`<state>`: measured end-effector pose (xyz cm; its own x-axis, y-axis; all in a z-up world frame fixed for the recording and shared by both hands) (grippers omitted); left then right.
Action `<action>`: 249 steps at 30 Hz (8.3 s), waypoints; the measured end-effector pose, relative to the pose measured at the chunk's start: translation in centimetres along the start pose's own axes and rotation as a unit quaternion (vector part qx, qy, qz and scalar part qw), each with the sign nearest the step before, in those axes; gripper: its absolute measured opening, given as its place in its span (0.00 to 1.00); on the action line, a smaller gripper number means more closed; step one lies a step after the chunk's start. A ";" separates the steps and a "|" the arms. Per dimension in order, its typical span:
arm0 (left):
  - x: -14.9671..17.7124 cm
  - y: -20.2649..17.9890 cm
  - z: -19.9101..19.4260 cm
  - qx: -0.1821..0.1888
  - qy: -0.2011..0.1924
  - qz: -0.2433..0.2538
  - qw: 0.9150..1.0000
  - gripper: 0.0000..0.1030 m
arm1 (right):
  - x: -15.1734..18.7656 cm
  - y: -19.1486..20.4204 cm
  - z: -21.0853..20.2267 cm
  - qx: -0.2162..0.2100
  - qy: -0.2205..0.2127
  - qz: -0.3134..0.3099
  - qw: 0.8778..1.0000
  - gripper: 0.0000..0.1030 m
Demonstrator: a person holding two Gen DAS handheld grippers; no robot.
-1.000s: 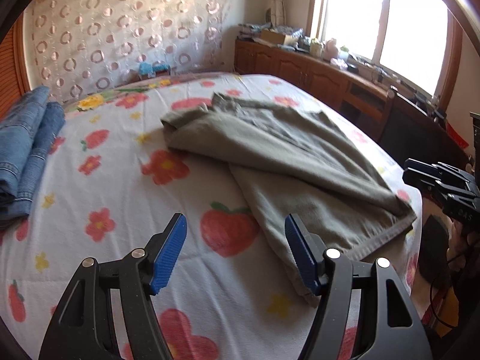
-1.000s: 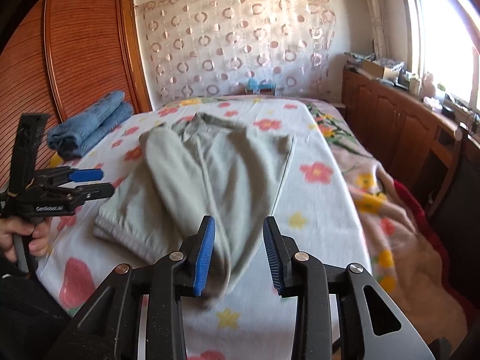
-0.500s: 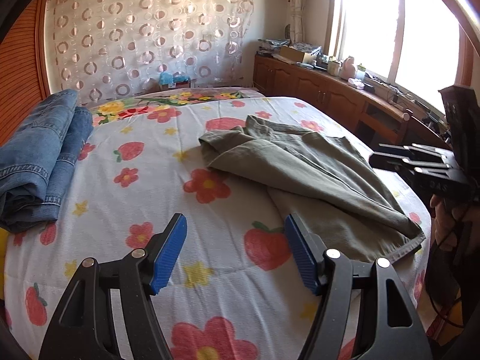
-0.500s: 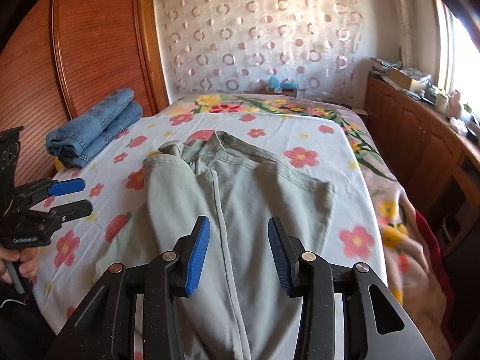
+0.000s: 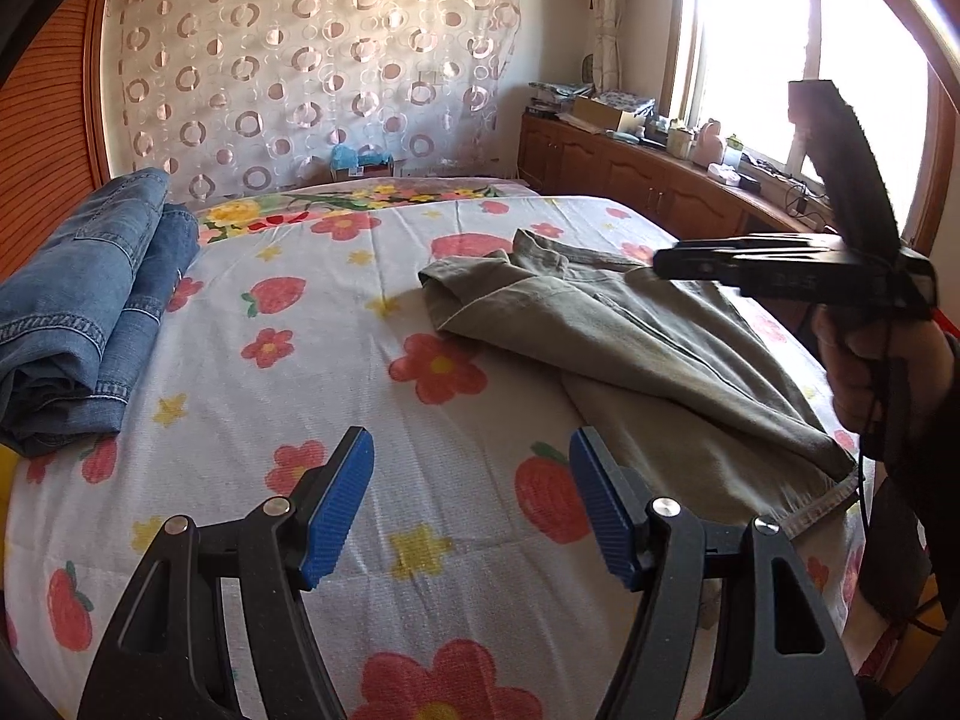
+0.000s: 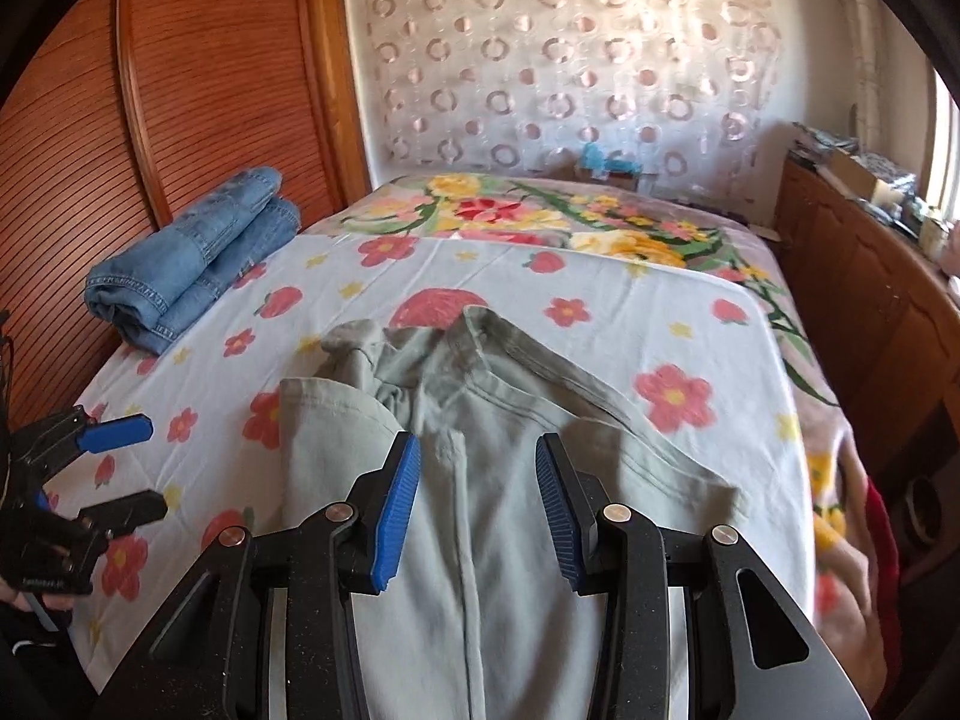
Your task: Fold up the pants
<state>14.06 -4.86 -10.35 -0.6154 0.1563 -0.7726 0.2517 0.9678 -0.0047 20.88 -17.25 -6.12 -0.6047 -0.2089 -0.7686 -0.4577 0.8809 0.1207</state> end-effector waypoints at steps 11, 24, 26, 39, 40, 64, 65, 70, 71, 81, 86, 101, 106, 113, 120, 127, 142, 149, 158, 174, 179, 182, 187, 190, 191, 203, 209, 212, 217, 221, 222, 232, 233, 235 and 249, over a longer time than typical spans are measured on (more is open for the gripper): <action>0.4 -0.3 0.1 0.003 0.005 0.004 1.000 0.67 | 1.2 -0.1 6.0 -0.025 0.078 -0.005 0.997 0.24; 0.6 -1.6 0.1 0.011 0.011 0.014 1.000 0.67 | -1.6 -1.6 2.2 -0.016 -0.017 0.006 1.000 0.05; 0.7 -1.8 0.1 0.015 0.012 0.016 1.000 0.67 | -1.4 -2.1 2.1 -0.002 -0.018 0.003 1.000 0.05; 1.4 -2.8 0.7 0.020 0.030 0.028 0.999 0.67 | 0.0 -5.6 3.9 0.055 0.017 0.024 0.998 0.05; 1.4 -2.9 0.6 0.020 0.029 0.029 0.999 0.67 | -0.3 -5.9 3.9 0.056 0.015 0.028 0.998 0.05; 1.4 -3.0 0.7 0.019 0.030 0.029 0.999 0.67 | 1.6 -7.7 3.7 0.128 0.007 0.081 0.988 0.05; 1.4 -3.1 0.7 0.019 0.030 0.029 0.999 0.67 | 1.6 -7.7 3.7 0.129 0.009 0.079 0.988 0.05; 1.4 -3.0 0.7 0.019 0.030 0.029 0.999 0.67 | 1.1 -7.9 2.9 0.135 0.012 0.069 0.988 0.25; 1.4 -3.0 0.7 0.019 0.030 0.029 0.999 0.67 | 1.1 -7.8 2.5 0.132 0.008 0.068 0.989 0.28; 1.5 -3.1 0.6 0.020 0.031 0.031 0.999 0.67 | 6.0 -4.3 -0.7 0.072 0.016 0.041 0.996 0.40; 1.6 -3.1 0.8 0.019 0.035 0.033 0.999 0.67 | 8.6 -3.4 -0.9 0.068 0.026 0.027 0.997 0.41; 2.4 -4.0 -0.4 0.046 0.045 0.063 0.996 0.67 | 9.2 -1.5 -2.6 0.087 0.005 0.031 0.996 0.44; 2.8 -5.2 -1.6 0.071 0.044 0.079 0.993 0.64 | 10.9 -0.7 -5.5 0.071 -0.007 0.046 0.996 0.44; 3.8 -7.0 -2.3 0.100 0.049 0.102 0.989 0.50 | 13.1 0.0 -7.5 0.064 -0.011 0.066 0.996 0.44; 4.7 -8.5 -2.7 0.122 0.063 0.133 0.982 0.49 | 13.7 0.4 -7.5 0.057 -0.007 0.076 0.995 0.44; 4.8 -9.8 -1.7 0.111 0.074 0.165 0.977 0.49 | 13.9 1.0 -7.5 0.046 -0.007 0.076 0.996 0.44; 3.7 -10.3 -2.6 0.130 0.036 0.157 0.978 0.19 | 14.6 1.4 -7.1 0.048 0.005 0.076 0.996 0.44; 4.1 -10.2 -1.0 0.115 0.063 0.156 0.979 0.23 | 14.9 1.6 -7.5 0.054 0.009 0.072 0.996 0.36; 3.6 -10.2 -3.4 0.132 0.031 0.157 0.978 0.14 | 15.3 1.4 -8.7 0.042 0.009 0.065 0.997 0.06; 4.8 -9.8 -1.9 0.128 0.069 0.153 0.977 0.15 | 15.3 1.9 -8.5 0.075 0.019 0.059 0.995 0.33; 4.9 -9.8 -1.8 0.130 0.069 0.148 0.978 0.15 | 15.6 1.7 -7.8 0.078 0.025 0.072 0.994 0.38; 4.9 -9.7 -1.8 0.130 0.068 0.145 0.978 0.15 | 15.7 1.3 -7.8 0.074 0.030 0.087 0.993 0.39; 5.0 -9.6 -1.8 0.136 0.065 0.138 0.979 0.15 | 15.6 1.5 -8.0 0.060 0.037 0.100 0.993 0.40; 5.0 -9.6 -1.8 0.138 0.064 0.135 0.979 0.15 | 15.5 1.7 -7.9 0.042 0.040 0.105 0.993 0.28; 4.9 -9.6 -1.9 0.138 0.062 0.133 0.979 0.15 | 15.6 1.8 -7.9 0.041 0.042 0.101 0.993 0.23; -3.3 -8.1 -7.4 0.124 -0.036 0.118 0.985 0.12 | 10.3 1.9 -11.5 0.000 -0.053 0.097 0.994 0.06; -9.2 -6.3 -11.5 0.098 -0.095 0.120 0.983 0.11 | 4.3 2.7 -15.1 -0.002 -0.122 0.064 0.990 0.06; -10.9 -5.4 -12.9 0.084 -0.109 0.121 0.983 0.11 | 1.7 3.6 -17.1 -0.006 -0.153 0.046 0.987 0.06; -12.9 -4.0 -14.6 0.071 -0.125 0.118 0.983 0.11 | -0.9 5.2 -19.1 -0.010 -0.179 0.018 0.984 0.06; -13.6 -2.9 -15.2 0.056 -0.132 0.115 0.983 0.11 | -1.4 5.9 -20.0 -0.019 -0.187 0.006 0.982 0.06; -13.6 -2.6 -15.2 0.055 -0.132 0.114 0.983 0.11 | -1.6 5.9 -19.8 -0.022 -0.187 0.004 0.982 0.06; -15.1 2.7 -7.8 0.016 -0.107 0.078 0.991 0.11 | -5.4 3.9 -11.7 -0.017 -0.145 -0.009 0.989 0.06; -15.6 3.3 -6.9 0.008 -0.106 0.077 0.991 0.11 | -6.3 3.8 -10.8 -0.016 -0.140 -0.009 0.990 0.06; -16.3 4.4 -6.1 -0.007 -0.111 0.071 0.991 0.11 | -8.2 3.7 -9.4 -0.012 -0.134 -0.007 0.991 0.06; -15.4 5.4 -6.6 -0.053 -0.139 0.083 0.985 0.11 | -15.2 5.3 -9.3 -0.019 -0.192 0.036 0.981 0.06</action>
<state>19.97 -0.72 5.69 -0.3399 0.2691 -0.9011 0.2436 0.9507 0.1920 21.64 -13.34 12.05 -0.3498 0.0350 -0.9362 -0.4507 0.8697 0.2009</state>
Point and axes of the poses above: each gripper's, at about its wrist camera, not at the fingertips, and z roughly the way its jaws point, y to its left, x to its underside, the point moved 5 cm from there along z, roughly the way its jaws point, and after that the axes turned 6 degrees about z, right-handed, at the moved point
